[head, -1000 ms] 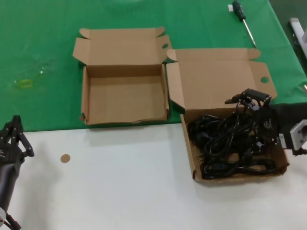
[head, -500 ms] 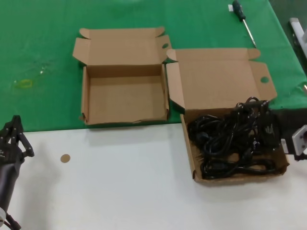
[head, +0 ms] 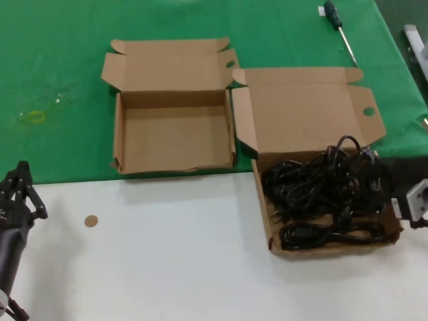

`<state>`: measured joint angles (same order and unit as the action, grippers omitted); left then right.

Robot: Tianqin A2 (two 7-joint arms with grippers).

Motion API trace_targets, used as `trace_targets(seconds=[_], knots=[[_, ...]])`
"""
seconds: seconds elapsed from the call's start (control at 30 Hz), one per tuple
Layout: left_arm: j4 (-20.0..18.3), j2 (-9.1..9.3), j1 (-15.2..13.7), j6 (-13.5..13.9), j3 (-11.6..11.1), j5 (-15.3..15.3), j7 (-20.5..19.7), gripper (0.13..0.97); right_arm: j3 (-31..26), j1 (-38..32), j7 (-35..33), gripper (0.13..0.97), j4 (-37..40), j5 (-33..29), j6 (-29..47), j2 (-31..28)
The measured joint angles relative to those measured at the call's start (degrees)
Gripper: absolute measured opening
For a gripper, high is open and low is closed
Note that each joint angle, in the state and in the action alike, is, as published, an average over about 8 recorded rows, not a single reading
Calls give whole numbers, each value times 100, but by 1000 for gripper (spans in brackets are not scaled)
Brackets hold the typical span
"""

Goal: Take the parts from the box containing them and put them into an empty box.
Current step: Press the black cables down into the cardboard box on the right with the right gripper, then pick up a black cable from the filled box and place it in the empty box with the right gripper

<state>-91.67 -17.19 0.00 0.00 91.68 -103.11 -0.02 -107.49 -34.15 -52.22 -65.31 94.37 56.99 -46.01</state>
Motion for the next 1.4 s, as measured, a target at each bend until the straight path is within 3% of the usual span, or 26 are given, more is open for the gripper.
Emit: trace_targets(seconds=[0.3,0.8,1.4], knots=[[0,0,0,0,0,0,0,152,38,109,277,217,-226,-74,-106,-180],[0,0,0,0,0,0,0,152,155,-29,1494,214,-964,-164,-321,-409],[0,0,0,0,0,0,0,152,-328,-400,2301,213,-1453,-589,-789,461]])
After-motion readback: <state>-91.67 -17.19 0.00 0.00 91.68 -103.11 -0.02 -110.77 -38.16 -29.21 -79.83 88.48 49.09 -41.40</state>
